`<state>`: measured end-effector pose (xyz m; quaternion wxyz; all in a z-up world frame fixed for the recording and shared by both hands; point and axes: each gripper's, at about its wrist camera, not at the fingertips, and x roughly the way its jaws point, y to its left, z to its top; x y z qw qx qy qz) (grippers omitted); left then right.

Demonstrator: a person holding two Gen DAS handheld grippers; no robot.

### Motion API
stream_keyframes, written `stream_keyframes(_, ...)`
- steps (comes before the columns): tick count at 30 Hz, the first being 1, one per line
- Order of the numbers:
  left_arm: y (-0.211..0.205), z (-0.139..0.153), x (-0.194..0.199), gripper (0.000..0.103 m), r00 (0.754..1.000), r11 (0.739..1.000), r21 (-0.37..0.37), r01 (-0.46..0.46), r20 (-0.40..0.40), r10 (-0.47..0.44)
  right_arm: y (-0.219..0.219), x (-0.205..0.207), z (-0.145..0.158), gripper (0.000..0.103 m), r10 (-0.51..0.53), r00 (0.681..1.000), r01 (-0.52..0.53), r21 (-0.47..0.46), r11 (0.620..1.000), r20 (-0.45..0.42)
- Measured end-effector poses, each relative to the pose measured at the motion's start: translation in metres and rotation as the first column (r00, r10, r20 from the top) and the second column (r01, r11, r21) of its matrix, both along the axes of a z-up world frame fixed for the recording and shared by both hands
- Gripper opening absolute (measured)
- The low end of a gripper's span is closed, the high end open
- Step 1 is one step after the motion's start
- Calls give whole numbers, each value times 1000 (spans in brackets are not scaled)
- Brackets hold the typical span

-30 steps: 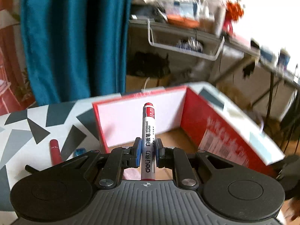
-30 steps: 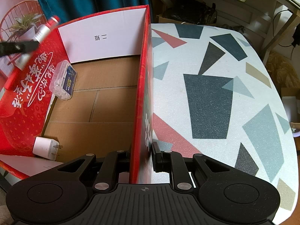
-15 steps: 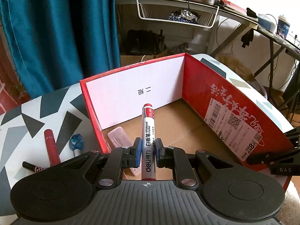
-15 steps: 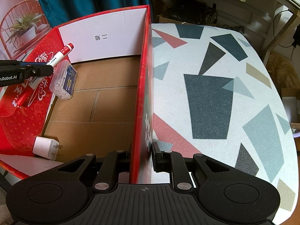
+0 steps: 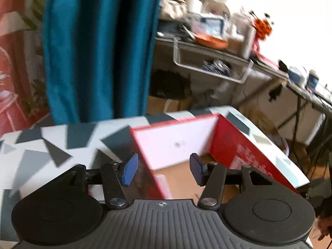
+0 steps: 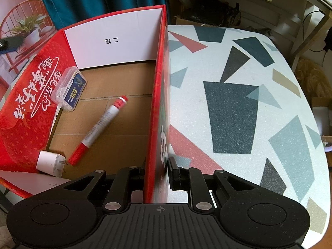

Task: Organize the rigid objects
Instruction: 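Bring the open left tool back over the black key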

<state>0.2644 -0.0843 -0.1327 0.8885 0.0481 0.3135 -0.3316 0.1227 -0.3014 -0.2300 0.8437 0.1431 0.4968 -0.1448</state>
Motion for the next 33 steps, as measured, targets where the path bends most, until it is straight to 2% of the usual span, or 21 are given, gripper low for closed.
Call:
stream_keyframes(3,16,2,4,57,999,999,6,-39,6,39,0,0,0,16,-1,1000,1,1,1000,0)
stream_keyframes(5,24,-3,7,57,998,998,26,-59,-19,60,0,0,0,16,0,1000,0,0,1000,-1)
stream_keyframes(10,34,-34,13,56,989,992,61,-107,-92,112,-1,-1,-1,16,1,1000,-1,1,1000,-1)
stream_keyframes(13,42,-55,14,51,980,990,63,-130,-142,138,-1,-1,0,16,1,1000,-1,1,1000,-1)
stream_keyframes(15,44,-70,14,42,973,989,61,-137,-179,146,-1,-1,-1,16,3,1000,-3,0,1000,-1)
stream_keyframes(17,45,-86,14,37,968,989,80,-122,-211,136,-1,-1,-1,17,3,1000,-3,0,1000,-2)
stream_keyframes(23,30,-115,7,37,973,991,132,-34,-223,63,-1,-2,-1,17,6,1000,-6,1,1000,-5)
stream_keyframes(33,25,-137,8,36,971,993,118,-21,-235,49,-1,-1,-1,17,7,1000,-7,2,1000,-9)
